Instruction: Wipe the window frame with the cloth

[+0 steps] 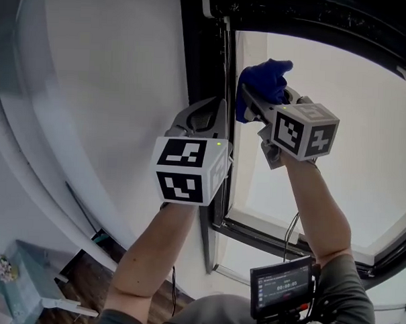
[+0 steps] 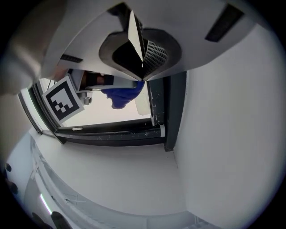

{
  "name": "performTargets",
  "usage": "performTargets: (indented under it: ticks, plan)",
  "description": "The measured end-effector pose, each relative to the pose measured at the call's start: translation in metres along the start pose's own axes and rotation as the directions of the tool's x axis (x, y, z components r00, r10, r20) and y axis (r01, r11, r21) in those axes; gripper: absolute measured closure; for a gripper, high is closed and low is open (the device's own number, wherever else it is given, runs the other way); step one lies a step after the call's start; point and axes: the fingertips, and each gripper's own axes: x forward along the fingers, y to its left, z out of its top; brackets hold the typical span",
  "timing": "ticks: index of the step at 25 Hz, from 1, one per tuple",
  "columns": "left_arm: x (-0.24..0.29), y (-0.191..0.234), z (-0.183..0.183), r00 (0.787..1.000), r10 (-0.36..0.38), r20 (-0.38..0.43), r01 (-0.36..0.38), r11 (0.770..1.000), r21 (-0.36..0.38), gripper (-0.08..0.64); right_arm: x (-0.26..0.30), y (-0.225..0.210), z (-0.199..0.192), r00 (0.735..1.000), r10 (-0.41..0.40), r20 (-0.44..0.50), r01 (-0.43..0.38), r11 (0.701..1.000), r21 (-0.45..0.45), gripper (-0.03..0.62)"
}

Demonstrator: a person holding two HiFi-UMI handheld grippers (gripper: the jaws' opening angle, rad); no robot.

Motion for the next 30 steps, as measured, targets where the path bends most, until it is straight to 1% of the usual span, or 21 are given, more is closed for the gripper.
performTargets:
  ticks: [2,5,8,11,15,19,23,26,30]
  plan:
    - [0.006,0.003,0.004,1.000,-0.012,0.003,0.012,1.000,0.001,0.551,0.010,-0.004,0.009,1.000,-0.010,0.013,0.010,1.000,-0.002,0.380]
    - [0.011,0.008,0.006,1.000,-0.017,-0.001,0.017,1.000,0.004,0.551,0.019,-0.005,0.017,1.000,-0.012,0.023,0.013,0.999,-0.030,0.380]
    - [0.014,0.015,0.004,1.000,-0.015,-0.004,0.015,1.000,-0.019,0.551,0.027,-0.006,0.015,1.000,-0.013,0.017,0.013,0.999,-0.035,0.380]
    - [0.012,0.014,-0.002,1.000,-0.018,-0.006,0.017,1.000,-0.021,0.551,0.027,-0.005,0.010,1.000,-0.007,0.017,0.008,0.999,-0.043,0.380]
    - [0.006,0.009,-0.020,0.999,-0.019,-0.028,0.018,0.999,-0.037,0.551,0.024,0.003,-0.017,0.999,0.020,-0.025,-0.021,0.999,-0.030,0.380]
    - [-0.003,0.004,-0.031,0.999,-0.015,-0.040,0.014,1.000,-0.028,0.551,0.021,0.013,-0.045,0.997,0.050,-0.057,-0.050,0.999,0.003,0.381]
    - [-0.012,-0.002,-0.040,0.999,-0.001,-0.044,-0.001,0.999,-0.049,0.551,0.014,0.017,-0.067,0.996,0.063,-0.065,-0.061,0.997,0.041,0.380]
    - [-0.016,-0.004,-0.053,0.998,0.017,-0.067,-0.020,0.999,-0.042,0.551,0.009,0.019,-0.082,0.996,0.066,-0.066,-0.063,0.997,0.047,0.380]
    - [-0.023,-0.011,-0.071,0.996,0.020,-0.089,-0.025,0.998,-0.061,0.551,0.001,0.022,-0.114,0.992,0.060,-0.110,-0.053,0.996,0.065,0.380]
